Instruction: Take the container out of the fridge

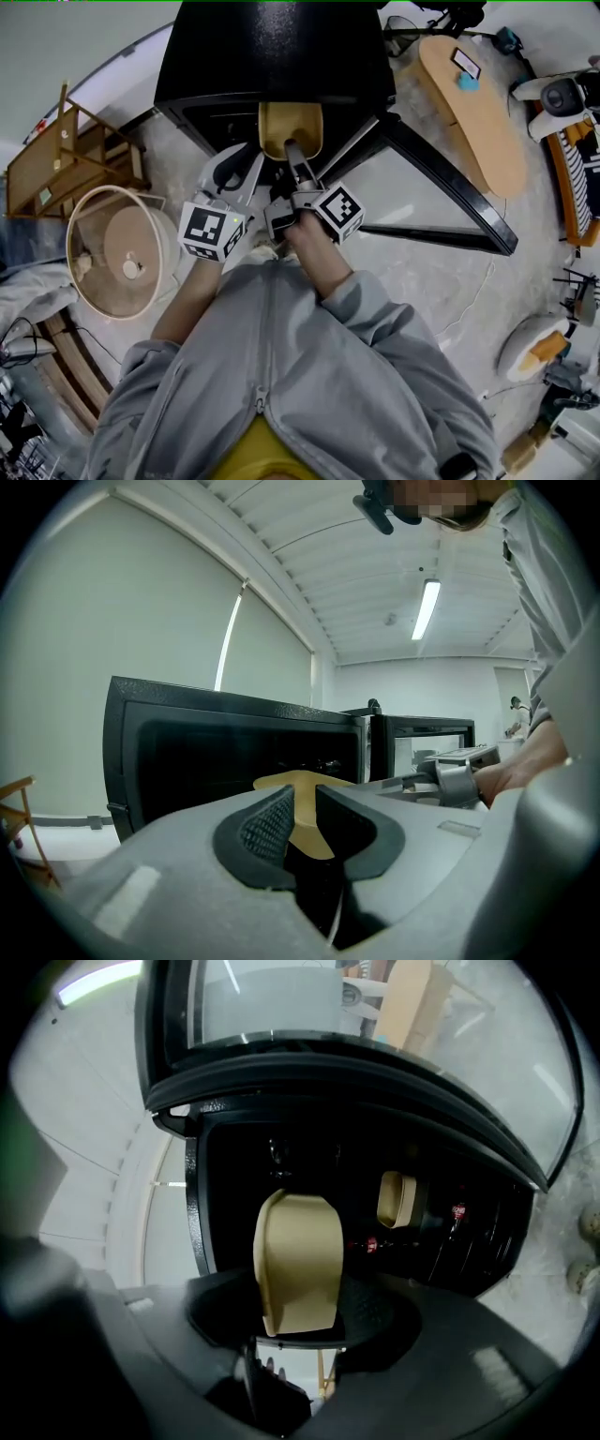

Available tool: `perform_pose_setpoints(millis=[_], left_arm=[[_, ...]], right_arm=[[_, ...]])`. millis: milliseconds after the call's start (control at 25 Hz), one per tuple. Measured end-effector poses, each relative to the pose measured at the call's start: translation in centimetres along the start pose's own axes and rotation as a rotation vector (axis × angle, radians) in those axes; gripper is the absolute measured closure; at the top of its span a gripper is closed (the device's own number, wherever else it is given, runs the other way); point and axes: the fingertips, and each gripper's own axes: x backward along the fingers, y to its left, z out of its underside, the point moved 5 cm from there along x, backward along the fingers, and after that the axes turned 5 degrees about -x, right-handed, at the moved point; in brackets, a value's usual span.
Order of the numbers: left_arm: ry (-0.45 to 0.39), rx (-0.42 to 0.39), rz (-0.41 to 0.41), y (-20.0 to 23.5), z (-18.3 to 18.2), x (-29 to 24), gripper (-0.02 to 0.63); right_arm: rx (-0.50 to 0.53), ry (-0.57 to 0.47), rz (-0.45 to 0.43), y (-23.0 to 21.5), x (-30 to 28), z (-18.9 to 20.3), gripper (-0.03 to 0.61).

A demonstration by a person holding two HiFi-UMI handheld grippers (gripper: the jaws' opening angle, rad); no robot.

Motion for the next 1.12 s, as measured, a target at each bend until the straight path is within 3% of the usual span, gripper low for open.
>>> perform_pose_setpoints(millis=[240,560,880,1120], left_arm=[[0.002,0.007,-0.016,-1.1,-0.4,0.8,0.538],[0.008,0.007,-0.075,-1.9,-2.1,2.2,0.538],[0.035,-0.006,-0.103,-3.0,-2.5,3.5,0.538],[0.024,-0.019,-0.094,-3.9,-2.7,4.1,0.538]], right_arm=[[0.086,0.038,0.018,1.5,4.0,0.1,0.365],[0.401,0.032,0.129,2.9,8.4,-1.0,0.365],[0.893,0.026,0.216,5.1,9.2,-1.6,0.365],[1.160,0.038,0.247,5.8,9.0,-1.2,0.365]])
